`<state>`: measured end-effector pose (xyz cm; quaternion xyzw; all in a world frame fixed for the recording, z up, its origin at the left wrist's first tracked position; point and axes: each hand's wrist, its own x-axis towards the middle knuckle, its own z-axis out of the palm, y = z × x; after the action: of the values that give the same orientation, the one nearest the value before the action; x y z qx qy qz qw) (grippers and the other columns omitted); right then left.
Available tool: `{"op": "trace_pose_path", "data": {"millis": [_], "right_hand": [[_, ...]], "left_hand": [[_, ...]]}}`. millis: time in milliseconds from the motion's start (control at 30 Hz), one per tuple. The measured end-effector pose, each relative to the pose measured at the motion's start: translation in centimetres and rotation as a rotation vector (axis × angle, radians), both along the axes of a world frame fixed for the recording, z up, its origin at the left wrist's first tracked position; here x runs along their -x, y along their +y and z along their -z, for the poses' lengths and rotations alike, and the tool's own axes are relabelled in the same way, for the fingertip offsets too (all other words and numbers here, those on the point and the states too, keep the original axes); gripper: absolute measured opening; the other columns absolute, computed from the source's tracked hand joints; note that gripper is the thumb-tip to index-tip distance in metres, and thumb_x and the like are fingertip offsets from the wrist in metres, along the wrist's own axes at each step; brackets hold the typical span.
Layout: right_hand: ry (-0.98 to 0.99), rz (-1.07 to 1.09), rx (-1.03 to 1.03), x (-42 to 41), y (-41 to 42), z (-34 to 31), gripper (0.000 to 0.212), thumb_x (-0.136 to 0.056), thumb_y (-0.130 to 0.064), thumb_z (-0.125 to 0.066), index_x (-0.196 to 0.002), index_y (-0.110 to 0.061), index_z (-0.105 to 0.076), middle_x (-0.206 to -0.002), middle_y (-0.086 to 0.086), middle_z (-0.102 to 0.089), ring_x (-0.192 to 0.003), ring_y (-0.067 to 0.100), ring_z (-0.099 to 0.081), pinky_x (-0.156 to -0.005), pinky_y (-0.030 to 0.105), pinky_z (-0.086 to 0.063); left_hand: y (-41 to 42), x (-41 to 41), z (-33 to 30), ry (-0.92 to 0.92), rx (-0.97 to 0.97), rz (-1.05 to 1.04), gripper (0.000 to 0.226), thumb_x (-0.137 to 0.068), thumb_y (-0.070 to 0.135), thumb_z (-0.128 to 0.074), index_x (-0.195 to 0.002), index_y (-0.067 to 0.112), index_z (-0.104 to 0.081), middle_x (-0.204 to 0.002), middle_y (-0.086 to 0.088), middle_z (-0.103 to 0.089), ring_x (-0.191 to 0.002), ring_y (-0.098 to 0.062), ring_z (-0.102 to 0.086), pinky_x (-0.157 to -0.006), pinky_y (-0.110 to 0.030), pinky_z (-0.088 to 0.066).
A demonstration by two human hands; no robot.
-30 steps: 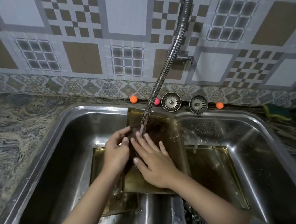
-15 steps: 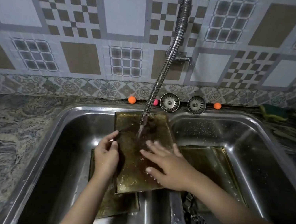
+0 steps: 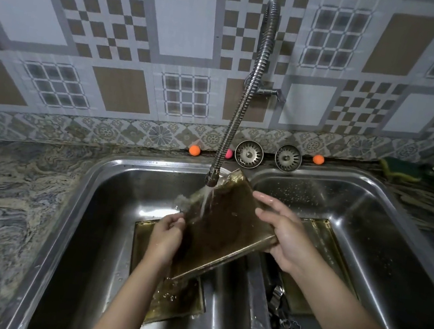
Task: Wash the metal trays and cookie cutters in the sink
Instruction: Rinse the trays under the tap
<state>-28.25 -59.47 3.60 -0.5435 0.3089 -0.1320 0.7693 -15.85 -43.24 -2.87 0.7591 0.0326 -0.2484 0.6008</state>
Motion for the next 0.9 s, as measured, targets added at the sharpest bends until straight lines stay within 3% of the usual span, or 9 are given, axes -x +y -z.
{"op": "trace_pose_path", "data": {"millis": [67,133,267,400,567,700,767,833,900], "right_hand": [[0.036,-0.031,0.124,-0.1,0.4,-1.0,0.037,-0.091,-0.004,-0.057,-0.119,-0.028,-0.062,-0.089,0.002,-0.075,-0.074,0.016,-0.072,-0.07,0.034,-0.056],[0.06,-0.063,0.237,-0.2,1.6,-1.7,0.04,-0.09,-0.005,-0.06,-0.122,-0.029,-0.055,-0.088,-0.002,-0.075,-0.076,0.008,-0.072,-0.068,0.022,-0.053],[0.074,-0.086,0.366,-0.6,4.6,-1.5,0.052,-0.088,-0.004,-0.063,-0.13,-0.027,-0.046,-0.089,-0.011,-0.071,-0.077,-0.004,-0.068,-0.064,0.009,-0.049],[0.013,-0.167,0.294,-0.9,6.8,-0.2,0.045,-0.091,-0.014,-0.061,-0.131,-0.028,-0.046,-0.106,-0.012,-0.067,-0.09,-0.007,-0.065,-0.074,0.009,-0.049],[-0.093,-0.289,0.17,-1.6,7.9,1.9,0.033,-0.098,-0.024,-0.048,-0.131,-0.03,-0.047,-0.127,-0.008,-0.062,-0.111,-0.005,-0.057,-0.088,0.014,-0.046],[-0.081,-0.4,0.351,-1.4,8.0,3.7,0.036,-0.1,-0.03,-0.046,-0.13,-0.048,-0.042,-0.137,-0.019,-0.051,-0.124,0.001,-0.049,-0.094,0.029,-0.048],[-0.043,-0.397,0.556,-1.1,7.2,4.0,0.039,-0.099,-0.032,-0.047,-0.133,-0.049,-0.04,-0.137,-0.021,-0.045,-0.123,0.007,-0.05,-0.098,0.034,-0.049],[0.067,-0.401,0.865,-1.5,5.3,4.2,0.045,-0.099,-0.037,-0.043,-0.143,-0.04,-0.034,-0.149,-0.018,-0.031,-0.139,0.009,-0.032,-0.117,0.043,-0.026],[0.264,-0.396,1.09,-2.8,2.7,4.2,0.053,-0.1,-0.045,-0.033,-0.15,-0.032,-0.022,-0.159,-0.014,-0.01,-0.147,0.008,-0.007,-0.119,0.05,0.002]], "left_hand": [[0.1,0.6,-0.8,-0.121,-0.017,0.084,0.018,-0.097,0.028,-0.051,-0.113,0.027,-0.058,-0.123,-0.001,-0.059,-0.109,-0.018,-0.055,-0.093,-0.033,-0.044],[0.3,1.1,-2.1,-0.233,0.047,0.178,0.022,-0.095,0.035,-0.051,-0.118,0.035,-0.054,-0.127,0.004,-0.056,-0.114,-0.015,-0.054,-0.096,-0.033,-0.044],[0.1,2.1,-4.1,-0.068,0.368,0.388,0.039,-0.089,0.047,-0.043,-0.127,0.042,-0.049,-0.129,0.003,-0.06,-0.116,-0.016,-0.058,-0.089,-0.027,-0.047],[0.7,2.4,-3.8,-0.015,0.449,0.379,0.042,-0.09,0.055,-0.041,-0.13,0.045,-0.048,-0.13,0.002,-0.06,-0.123,-0.023,-0.055,-0.097,-0.047,-0.046],[2.2,2.4,-3.9,-0.047,0.554,0.194,0.037,-0.095,0.026,-0.044,-0.131,0.024,-0.051,-0.117,0.0,-0.068,-0.107,-0.013,-0.065,-0.08,-0.023,-0.054],[3.3,2.0,-3.7,0.046,0.565,0.132,0.048,-0.092,-0.005,-0.043,-0.128,0.022,-0.056,-0.116,-0.017,-0.066,-0.104,-0.031,-0.064,-0.087,-0.045,-0.054],[3.4,2.0,-3.5,0.095,0.614,0.098,0.057,-0.087,-0.014,-0.038,-0.126,0.022,-0.057,-0.105,-0.021,-0.068,-0.09,-0.032,-0.065,-0.077,-0.046,-0.055],[3.2,2.1,-3.2,0.131,0.663,0.072,0.06,-0.084,-0.015,-0.034,-0.126,0.021,-0.057,-0.098,-0.021,-0.069,-0.079,-0.029,-0.066,-0.068,-0.043,-0.057],[2.9,2.6,-2.7,0.127,0.685,0.064,0.059,-0.084,-0.013,-0.035,-0.127,0.02,-0.056,-0.108,-0.021,-0.068,-0.086,-0.03,-0.066,-0.073,-0.043,-0.056]]}}
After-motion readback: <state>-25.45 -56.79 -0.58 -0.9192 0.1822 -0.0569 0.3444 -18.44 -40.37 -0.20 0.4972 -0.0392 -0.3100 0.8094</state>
